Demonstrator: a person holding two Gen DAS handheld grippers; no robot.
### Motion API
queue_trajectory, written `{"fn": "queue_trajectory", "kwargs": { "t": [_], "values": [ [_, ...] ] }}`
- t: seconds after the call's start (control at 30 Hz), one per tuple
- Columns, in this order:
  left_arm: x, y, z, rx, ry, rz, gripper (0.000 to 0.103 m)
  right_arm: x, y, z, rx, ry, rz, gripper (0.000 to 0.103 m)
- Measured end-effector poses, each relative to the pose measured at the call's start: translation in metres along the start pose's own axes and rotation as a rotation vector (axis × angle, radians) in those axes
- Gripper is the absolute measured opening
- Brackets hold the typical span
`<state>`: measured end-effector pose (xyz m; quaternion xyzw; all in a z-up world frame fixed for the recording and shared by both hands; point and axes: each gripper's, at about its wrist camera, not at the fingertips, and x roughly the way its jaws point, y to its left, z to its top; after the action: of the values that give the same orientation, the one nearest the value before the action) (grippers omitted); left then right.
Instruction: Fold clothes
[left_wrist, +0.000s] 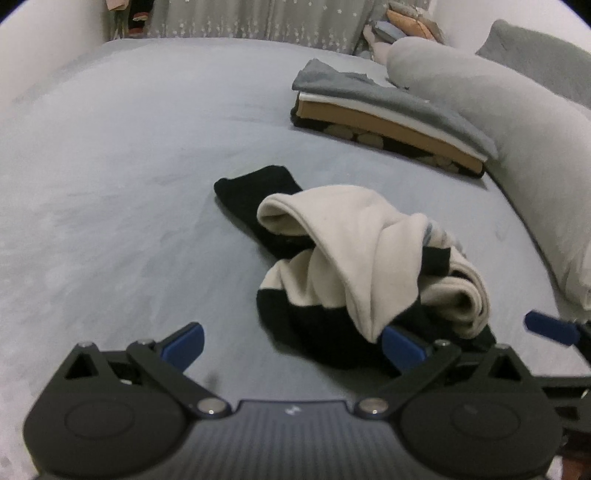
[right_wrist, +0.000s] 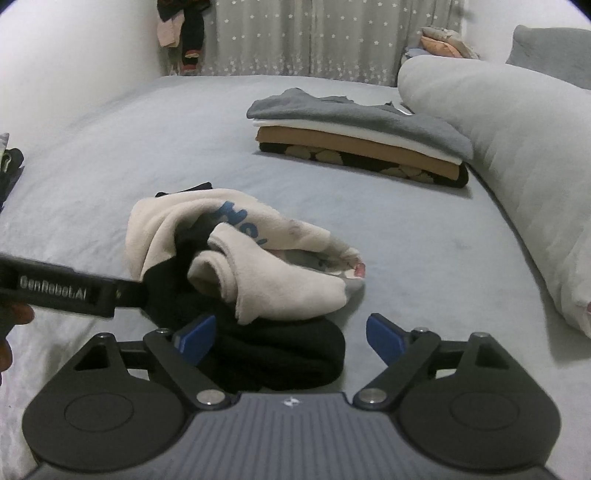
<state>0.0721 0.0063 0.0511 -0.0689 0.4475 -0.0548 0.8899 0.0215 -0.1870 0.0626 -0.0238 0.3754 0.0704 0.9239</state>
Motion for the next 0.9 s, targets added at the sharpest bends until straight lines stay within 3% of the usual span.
{"fn": "queue_trajectory", "kwargs": {
  "t": [0.1,0.27,0.4,0.47,0.5,0.57,0.63,0.73,0.9],
  "values": [
    [0.001,0.003,-0.001,-0.031,0.004,-0.029,0.102,0.003,0.001,0.0,0.001,0.0,0.014,0.087],
    [-0.002,0.011,-0.003,-0.109,0.001,-0.151,0.086,0.0,-0.002,0.002,0.023,-0.026,0.04,0.078],
    [-0.001,0.007,-0.002,-0.148,-0.009,-0.237,0.053,-0.001,-0.005,0.004,0.063,-0.048,0.083,0.071],
    [0.002,0.003,-0.002,-0.161,-0.011,-0.263,0.04,0.005,-0.006,0.006,0.086,-0.033,0.094,0.058],
    [0.001,-0.001,-0.003,-0.15,-0.021,-0.252,0.037,0.007,-0.006,0.006,0.096,-0.025,0.094,0.054],
    [-0.001,-0.007,-0.005,-0.127,-0.041,-0.231,0.028,0.009,-0.005,0.005,0.105,-0.011,0.113,0.028],
    [-0.004,-0.011,-0.007,-0.102,-0.06,-0.21,0.016,0.008,-0.002,0.003,0.104,-0.004,0.116,0.017],
    [-0.015,-0.012,-0.009,-0.072,-0.089,-0.182,0.006,0.001,0.001,0.002,0.085,-0.013,0.097,0.012],
    [-0.038,-0.008,-0.008,-0.028,-0.135,-0.145,0.004,-0.022,-0.003,0.004,0.067,-0.054,0.051,0.008]
  ]
}}
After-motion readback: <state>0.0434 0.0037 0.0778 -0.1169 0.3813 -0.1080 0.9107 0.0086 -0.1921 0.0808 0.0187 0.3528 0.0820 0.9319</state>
